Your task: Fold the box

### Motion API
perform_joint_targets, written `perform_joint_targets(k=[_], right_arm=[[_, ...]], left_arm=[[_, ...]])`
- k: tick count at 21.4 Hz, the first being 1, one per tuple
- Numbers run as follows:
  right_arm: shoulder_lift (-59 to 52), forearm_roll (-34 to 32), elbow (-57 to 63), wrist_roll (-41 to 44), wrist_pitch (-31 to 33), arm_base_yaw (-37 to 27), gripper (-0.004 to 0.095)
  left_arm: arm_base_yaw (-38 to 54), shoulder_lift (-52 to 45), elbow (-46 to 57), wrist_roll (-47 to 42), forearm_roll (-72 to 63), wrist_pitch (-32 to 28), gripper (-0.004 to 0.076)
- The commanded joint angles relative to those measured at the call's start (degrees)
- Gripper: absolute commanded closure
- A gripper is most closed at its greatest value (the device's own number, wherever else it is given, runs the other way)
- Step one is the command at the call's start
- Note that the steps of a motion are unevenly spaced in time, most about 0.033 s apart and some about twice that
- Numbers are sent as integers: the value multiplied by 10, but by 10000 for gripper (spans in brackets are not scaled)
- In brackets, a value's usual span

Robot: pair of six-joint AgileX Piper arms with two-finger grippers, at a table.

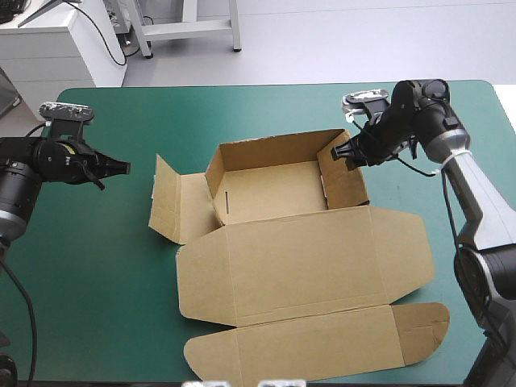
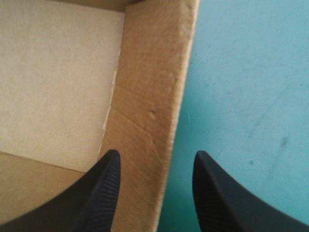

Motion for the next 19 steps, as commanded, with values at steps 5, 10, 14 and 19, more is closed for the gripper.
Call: perform_joint_targets(k=[5, 10, 14, 19], right_arm=[[15, 33, -2, -28, 0, -4, 465], [51, 33, -2, -28, 0, -4, 470], [66, 32, -2, -28, -3, -4, 720], [66, 33, -3, -19, -8, -4, 922]], left_arm=[[1, -18, -17, 3, 0, -12, 715], [1, -18, -17, 3, -3, -7, 715], [1, -18, -17, 3, -3, -8, 715], [1, -18, -17, 3, -19, -4, 715]])
